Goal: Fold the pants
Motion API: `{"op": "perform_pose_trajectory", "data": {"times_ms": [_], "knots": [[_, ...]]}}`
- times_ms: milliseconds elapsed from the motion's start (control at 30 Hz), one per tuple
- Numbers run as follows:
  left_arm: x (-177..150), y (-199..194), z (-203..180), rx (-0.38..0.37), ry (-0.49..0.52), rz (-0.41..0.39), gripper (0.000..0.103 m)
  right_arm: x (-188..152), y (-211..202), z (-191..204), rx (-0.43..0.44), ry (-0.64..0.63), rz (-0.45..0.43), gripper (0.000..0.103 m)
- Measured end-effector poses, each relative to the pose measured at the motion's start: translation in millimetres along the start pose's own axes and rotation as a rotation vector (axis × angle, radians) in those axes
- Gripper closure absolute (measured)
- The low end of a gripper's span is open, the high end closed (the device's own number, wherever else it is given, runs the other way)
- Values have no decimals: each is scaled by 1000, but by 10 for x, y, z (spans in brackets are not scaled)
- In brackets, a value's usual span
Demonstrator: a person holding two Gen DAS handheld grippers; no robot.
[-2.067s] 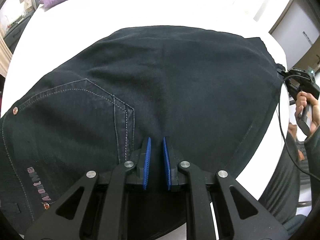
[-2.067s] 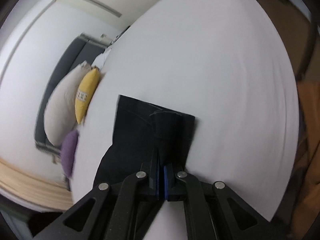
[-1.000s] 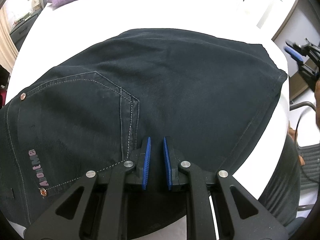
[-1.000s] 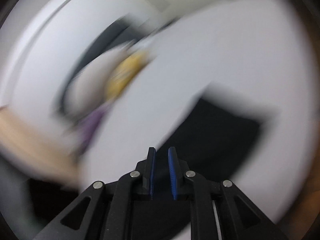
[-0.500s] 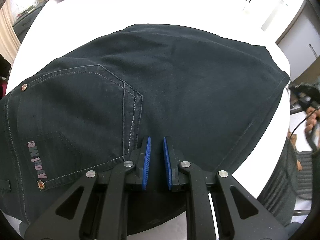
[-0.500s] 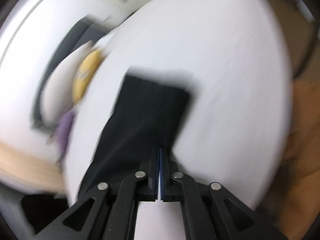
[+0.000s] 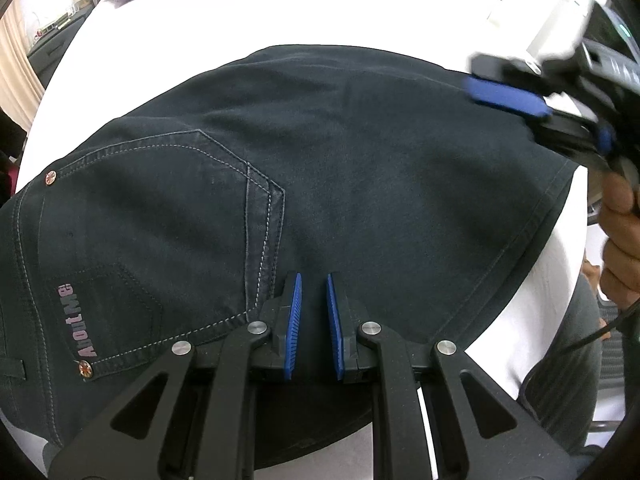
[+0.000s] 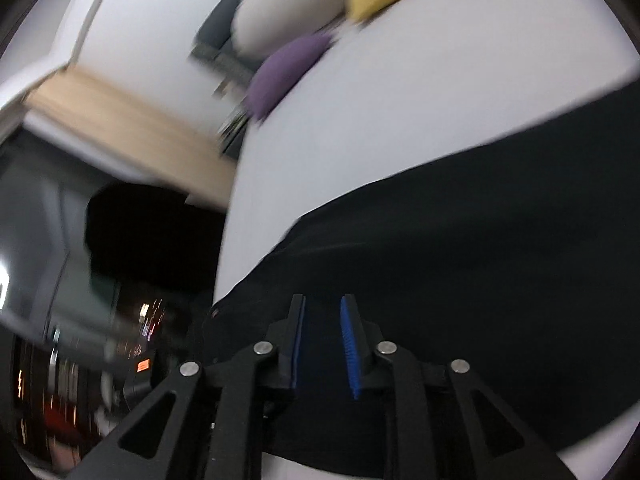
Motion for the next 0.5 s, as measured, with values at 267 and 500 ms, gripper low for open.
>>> {"op": "perform_pose_trajectory", "data": {"times_ms": [267,500], "knots": [[-10,21,38,-26,-8,-3,90,108,-335,-1099,-356,248,-82,103],[-38,24,166,-47,-16,-6,90,333,-165,-479,-213,110,-51,82]]}}
Point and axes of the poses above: each gripper's, at about its wrist camera, not at the fingertips, and y roughly the way its jaws point, z to its left, x to its top, the point moved 3 cm from there along y, roughly the way its jaws point, and after that the axes turned 10 degrees about -y, right-handed, at the moved point
